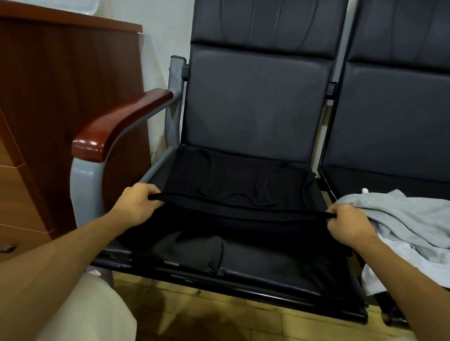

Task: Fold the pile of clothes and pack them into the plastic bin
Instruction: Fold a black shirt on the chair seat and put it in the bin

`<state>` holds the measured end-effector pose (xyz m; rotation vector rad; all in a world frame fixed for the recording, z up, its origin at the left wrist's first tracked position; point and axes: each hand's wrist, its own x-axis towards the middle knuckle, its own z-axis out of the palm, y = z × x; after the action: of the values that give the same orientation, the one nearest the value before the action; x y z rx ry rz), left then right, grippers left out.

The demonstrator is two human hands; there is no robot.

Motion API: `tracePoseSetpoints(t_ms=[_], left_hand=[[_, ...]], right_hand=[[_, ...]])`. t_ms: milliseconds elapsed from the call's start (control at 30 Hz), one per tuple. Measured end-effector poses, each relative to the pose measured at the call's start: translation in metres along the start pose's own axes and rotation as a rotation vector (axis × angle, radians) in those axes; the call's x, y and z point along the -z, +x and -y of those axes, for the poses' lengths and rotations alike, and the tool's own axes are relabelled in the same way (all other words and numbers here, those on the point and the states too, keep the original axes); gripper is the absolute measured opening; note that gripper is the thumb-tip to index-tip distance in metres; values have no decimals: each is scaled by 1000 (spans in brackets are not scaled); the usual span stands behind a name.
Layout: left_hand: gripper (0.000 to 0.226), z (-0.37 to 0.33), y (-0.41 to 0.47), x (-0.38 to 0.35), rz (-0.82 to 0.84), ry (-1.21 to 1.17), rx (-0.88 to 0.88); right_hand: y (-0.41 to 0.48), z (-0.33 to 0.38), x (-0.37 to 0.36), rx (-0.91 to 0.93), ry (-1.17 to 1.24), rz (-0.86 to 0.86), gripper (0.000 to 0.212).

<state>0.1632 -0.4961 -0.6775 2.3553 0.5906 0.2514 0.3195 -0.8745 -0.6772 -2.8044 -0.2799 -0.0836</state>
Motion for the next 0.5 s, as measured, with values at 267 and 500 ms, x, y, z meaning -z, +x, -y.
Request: tracePoseSetpoints(t_ms=[267,500], left_hand=[[18,-18,-21,5,259,-242,-113],[19,-9,-26,10,170,1,-182]], right_hand=[[-23,12,16,194,415,267,18],[-36,9,21,309,138,430,17]])
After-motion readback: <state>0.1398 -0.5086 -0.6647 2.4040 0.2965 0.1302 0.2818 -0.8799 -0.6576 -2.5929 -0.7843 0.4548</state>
